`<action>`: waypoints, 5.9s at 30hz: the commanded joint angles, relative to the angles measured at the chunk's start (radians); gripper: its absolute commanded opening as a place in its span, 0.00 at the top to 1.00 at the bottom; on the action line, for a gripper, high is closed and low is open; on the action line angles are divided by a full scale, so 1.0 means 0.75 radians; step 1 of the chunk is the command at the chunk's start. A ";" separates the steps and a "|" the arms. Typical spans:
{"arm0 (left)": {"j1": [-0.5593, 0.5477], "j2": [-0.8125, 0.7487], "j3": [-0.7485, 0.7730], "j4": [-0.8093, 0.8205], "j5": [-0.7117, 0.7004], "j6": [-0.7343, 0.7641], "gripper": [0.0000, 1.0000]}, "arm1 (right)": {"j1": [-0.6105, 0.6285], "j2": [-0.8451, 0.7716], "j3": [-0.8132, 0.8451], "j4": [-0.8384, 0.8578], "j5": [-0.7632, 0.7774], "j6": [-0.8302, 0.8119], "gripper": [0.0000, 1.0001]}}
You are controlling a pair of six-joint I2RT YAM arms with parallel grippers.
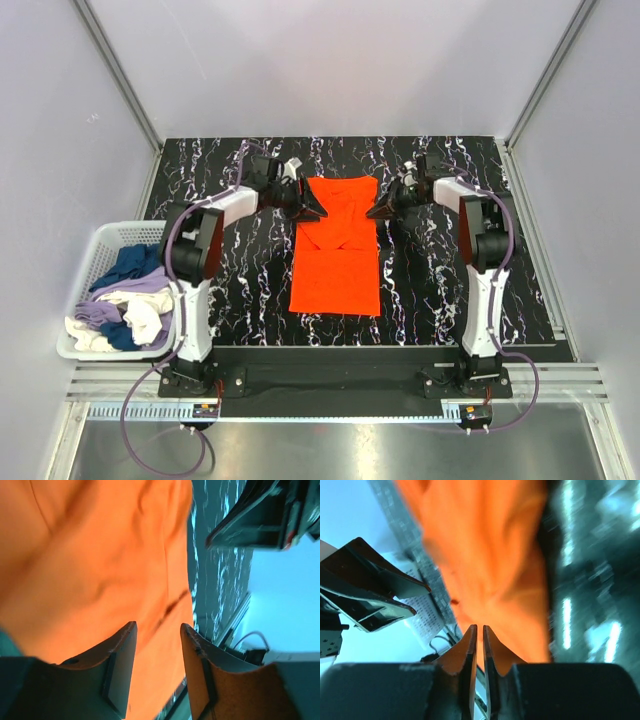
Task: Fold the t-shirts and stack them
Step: Fold the tshirt
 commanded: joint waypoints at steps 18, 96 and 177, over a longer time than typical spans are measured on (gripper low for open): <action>0.080 0.145 0.258 0.107 -0.072 -0.107 0.44 | -0.037 0.193 0.537 -0.227 0.056 -0.024 0.86; -0.345 -1.219 -1.420 0.030 -0.814 -0.848 0.36 | 0.139 -0.780 -1.256 0.229 0.250 -0.015 0.42; -0.345 -1.086 -1.398 0.028 -0.815 -0.625 1.00 | 0.175 -0.633 -1.217 0.350 0.262 -0.044 1.00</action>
